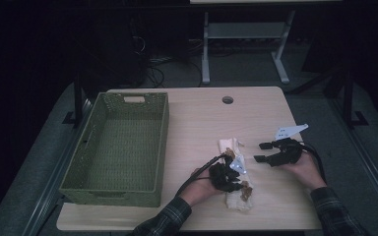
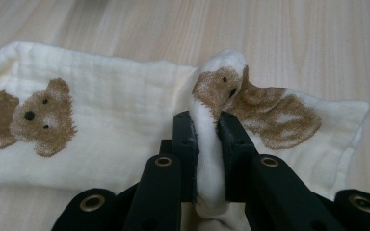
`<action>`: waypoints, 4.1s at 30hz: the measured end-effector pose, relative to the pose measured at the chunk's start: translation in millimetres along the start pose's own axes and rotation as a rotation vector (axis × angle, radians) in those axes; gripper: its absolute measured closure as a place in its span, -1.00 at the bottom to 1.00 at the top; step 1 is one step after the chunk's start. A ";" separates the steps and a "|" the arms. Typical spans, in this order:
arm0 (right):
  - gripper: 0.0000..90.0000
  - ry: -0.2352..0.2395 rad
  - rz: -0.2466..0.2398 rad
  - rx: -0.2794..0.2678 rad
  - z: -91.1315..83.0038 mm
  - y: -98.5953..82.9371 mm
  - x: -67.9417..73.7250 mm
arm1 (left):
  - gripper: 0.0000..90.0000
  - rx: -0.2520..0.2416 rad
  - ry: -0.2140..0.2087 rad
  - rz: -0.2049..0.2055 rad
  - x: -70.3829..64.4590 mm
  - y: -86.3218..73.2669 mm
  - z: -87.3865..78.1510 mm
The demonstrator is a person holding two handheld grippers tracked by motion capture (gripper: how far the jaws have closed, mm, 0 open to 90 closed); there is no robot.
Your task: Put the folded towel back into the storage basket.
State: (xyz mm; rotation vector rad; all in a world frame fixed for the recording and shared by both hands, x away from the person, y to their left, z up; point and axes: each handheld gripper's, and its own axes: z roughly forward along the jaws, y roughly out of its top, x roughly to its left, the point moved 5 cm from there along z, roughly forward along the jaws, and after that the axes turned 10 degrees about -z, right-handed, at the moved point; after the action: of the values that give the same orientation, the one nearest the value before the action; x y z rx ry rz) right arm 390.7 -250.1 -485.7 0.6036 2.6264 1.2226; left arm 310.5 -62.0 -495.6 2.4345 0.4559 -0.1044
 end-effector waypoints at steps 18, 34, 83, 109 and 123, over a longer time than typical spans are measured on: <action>-0.03 0.126 -0.121 -0.010 35.1 54.4 -8.9 | 0.75 0.020 -0.059 -0.040 -5.8 -8.3 -4.8; 0.03 0.219 -0.217 0.105 102.4 63.2 -15.9 | 0.75 0.028 -0.048 -0.028 -6.0 -8.2 -5.3; 0.85 0.224 -0.293 -0.016 65.9 173.8 -5.1 | 0.78 -0.169 0.046 -0.134 17.9 14.7 -161.7; 0.85 0.224 -0.393 -0.052 131.5 296.6 26.1 | 0.78 -0.217 0.113 -0.132 64.2 -44.7 -282.2; 0.85 0.265 -0.415 -0.057 177.9 328.1 50.4 | 0.78 -0.228 0.145 -0.203 82.0 -97.2 -313.4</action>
State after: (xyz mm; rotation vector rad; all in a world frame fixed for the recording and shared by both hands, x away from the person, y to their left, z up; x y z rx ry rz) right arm 496.9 84.5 -349.3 -0.1247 2.7163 1.3054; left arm 341.1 226.7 -322.2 2.1754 0.7381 0.0366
